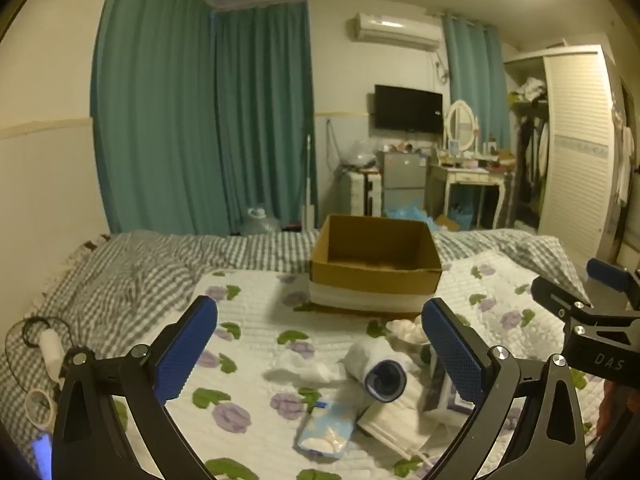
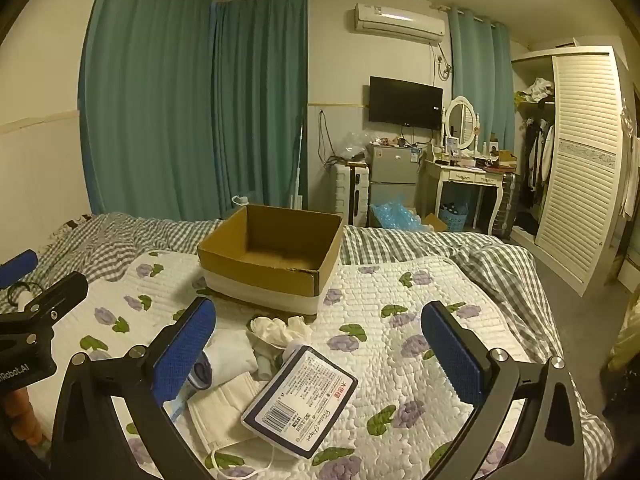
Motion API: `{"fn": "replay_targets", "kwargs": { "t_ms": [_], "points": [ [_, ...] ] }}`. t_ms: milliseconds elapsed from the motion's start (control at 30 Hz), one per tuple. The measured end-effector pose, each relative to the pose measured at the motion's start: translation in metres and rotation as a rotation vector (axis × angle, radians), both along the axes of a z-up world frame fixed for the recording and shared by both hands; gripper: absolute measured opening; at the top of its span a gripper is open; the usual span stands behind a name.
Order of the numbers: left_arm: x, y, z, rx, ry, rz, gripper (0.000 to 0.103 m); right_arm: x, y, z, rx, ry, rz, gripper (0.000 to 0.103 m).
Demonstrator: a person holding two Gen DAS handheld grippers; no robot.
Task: Organize soft objects
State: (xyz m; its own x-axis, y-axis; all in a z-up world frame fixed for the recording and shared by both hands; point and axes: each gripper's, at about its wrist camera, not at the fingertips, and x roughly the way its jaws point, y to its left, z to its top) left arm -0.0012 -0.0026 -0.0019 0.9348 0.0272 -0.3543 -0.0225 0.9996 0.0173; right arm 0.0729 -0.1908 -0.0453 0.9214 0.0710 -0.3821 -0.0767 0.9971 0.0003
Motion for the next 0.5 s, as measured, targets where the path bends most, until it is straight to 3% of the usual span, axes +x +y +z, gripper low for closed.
{"fn": "replay_targets", "kwargs": {
  "t_ms": [500],
  "points": [
    [0.0055, 0.0027, -0.0053, 0.010, 0.010, -0.001, 0.103, -0.0001, 0.0023, 0.0011, -0.011, 0.004, -0.017, 0.103]
  ]
}}
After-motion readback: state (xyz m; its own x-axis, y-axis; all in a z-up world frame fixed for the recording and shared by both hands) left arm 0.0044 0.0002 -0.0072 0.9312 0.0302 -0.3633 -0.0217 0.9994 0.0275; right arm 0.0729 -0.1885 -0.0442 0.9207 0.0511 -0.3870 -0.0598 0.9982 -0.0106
